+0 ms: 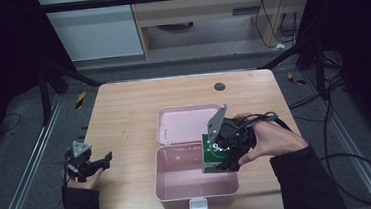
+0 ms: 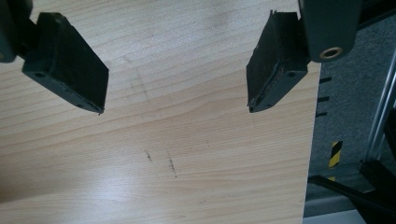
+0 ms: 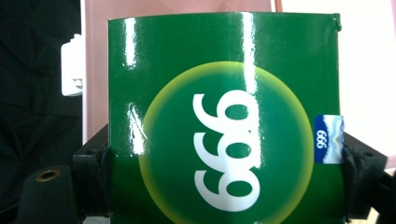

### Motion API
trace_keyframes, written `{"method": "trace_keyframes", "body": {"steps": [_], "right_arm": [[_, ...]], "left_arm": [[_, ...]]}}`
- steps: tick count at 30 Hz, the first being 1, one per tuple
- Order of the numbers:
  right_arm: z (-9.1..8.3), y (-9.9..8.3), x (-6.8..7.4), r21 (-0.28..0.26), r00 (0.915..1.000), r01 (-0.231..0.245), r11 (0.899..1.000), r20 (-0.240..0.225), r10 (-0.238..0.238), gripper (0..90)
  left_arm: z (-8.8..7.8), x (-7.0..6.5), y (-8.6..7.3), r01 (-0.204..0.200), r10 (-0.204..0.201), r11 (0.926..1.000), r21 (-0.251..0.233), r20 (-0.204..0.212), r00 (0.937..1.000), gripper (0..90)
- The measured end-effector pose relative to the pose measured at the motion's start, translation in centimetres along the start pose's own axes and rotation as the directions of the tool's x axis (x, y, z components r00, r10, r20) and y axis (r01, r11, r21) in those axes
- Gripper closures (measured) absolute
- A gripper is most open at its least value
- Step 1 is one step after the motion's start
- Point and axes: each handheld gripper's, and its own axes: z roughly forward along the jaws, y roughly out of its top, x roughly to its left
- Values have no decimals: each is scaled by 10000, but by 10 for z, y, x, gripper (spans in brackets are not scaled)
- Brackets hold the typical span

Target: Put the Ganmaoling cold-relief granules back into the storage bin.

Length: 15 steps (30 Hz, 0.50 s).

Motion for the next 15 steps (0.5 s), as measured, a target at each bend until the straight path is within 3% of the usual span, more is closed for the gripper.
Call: {"method": "trace_keyframes", "body": {"steps": [15], "right_arm": [[20,-1,0,167,9995,107,9998,-303,-102,161]], "left_arm": [[-1,0,0,-2,2,10000,-21,-20,10000,203]]}}
